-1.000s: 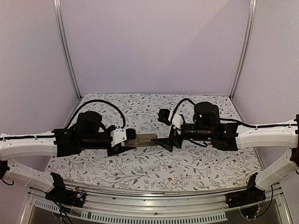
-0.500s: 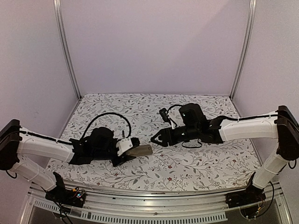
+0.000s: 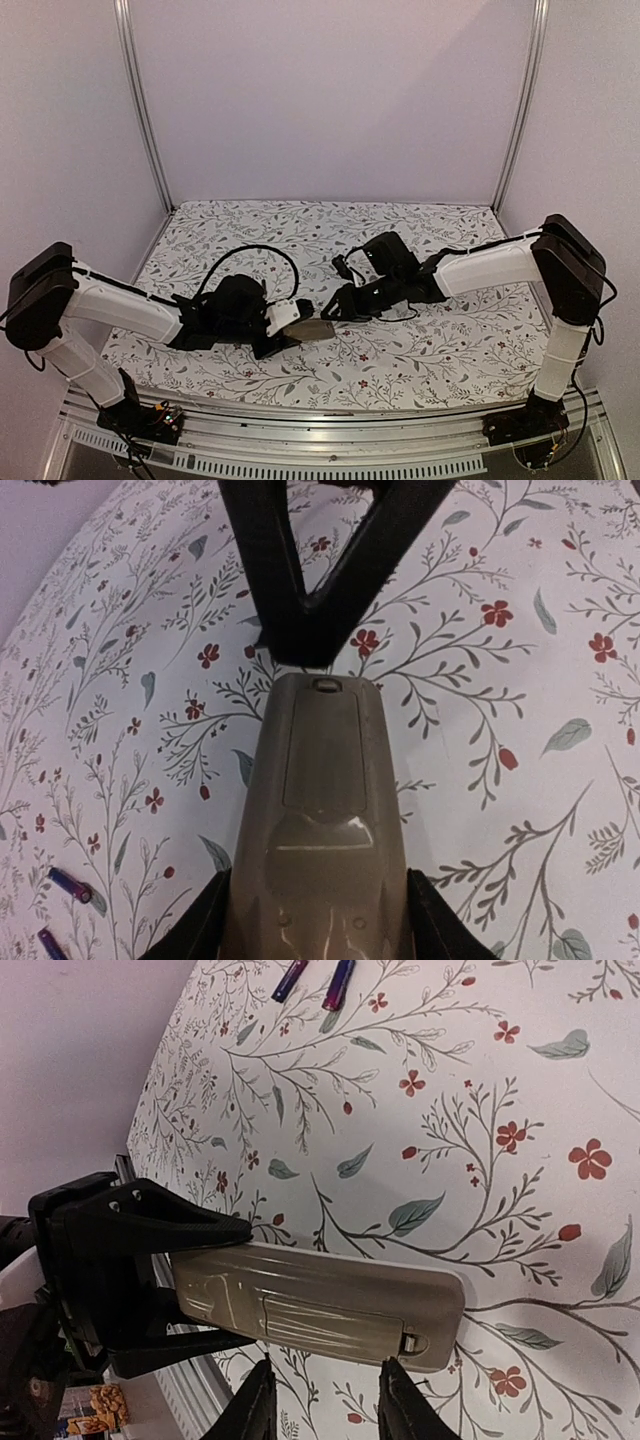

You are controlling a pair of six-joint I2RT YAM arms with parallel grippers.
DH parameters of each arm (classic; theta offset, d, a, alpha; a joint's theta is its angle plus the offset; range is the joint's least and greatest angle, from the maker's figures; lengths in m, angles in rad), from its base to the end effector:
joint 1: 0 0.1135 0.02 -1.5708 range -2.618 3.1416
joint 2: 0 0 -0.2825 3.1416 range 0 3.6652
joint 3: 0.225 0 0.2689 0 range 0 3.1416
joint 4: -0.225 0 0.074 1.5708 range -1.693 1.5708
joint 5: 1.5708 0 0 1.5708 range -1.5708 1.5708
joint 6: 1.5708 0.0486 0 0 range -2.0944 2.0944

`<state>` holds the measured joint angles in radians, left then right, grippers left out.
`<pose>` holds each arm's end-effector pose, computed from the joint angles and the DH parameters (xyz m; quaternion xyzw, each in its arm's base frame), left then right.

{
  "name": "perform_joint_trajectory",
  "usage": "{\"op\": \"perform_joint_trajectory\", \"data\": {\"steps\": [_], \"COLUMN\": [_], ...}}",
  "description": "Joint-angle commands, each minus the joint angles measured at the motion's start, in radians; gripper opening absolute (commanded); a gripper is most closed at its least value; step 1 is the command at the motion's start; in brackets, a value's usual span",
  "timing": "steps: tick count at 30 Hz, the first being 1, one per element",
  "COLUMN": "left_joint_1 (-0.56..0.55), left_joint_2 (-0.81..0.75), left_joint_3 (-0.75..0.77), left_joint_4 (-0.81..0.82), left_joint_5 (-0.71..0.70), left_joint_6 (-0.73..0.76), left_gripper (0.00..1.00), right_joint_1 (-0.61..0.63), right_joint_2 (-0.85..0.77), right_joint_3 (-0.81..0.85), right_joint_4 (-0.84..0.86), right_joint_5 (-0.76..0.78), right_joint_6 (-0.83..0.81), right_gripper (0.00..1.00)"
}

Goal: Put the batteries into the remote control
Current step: Remove the battery cover from the remote control.

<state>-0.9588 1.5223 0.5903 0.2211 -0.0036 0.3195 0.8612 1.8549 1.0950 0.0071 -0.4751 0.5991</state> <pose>0.1746 -0.2484 0.1410 0.5416 0.7300 -0.1294 0.3962 0.2542 0.3301 0.1675 -0.2093 0.8719 0.4187 0.1440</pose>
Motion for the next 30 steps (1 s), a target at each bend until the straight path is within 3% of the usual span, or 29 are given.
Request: {"op": "perform_joint_trajectory", "data": {"steps": [1,23,30], "left_joint_1": [-0.016,-0.017,-0.017], "left_joint_2": [0.021,0.029,0.034], "left_joint_3": [0.025,0.027,0.020], "left_joint_4": [0.017,0.019,0.048], "left_joint_5": [0.016,0.029,0.038], "left_joint_6": [-0.012,-0.006,0.012], "left_gripper": [0.00,0.00,0.00], "right_joint_1": [-0.002,-0.004,-0.004], "right_joint_2": [0.065,0.130,0.149], "right_joint_3": [0.023,0.044,0.074], "right_joint_4": [-0.047,-0.064,-0.015], "right_joint_5": [-0.033,-0.032,-0.232], "right_joint_6": [0.005,-0.014,-0.107], "right_gripper": [0.33,0.25,0.22]}}
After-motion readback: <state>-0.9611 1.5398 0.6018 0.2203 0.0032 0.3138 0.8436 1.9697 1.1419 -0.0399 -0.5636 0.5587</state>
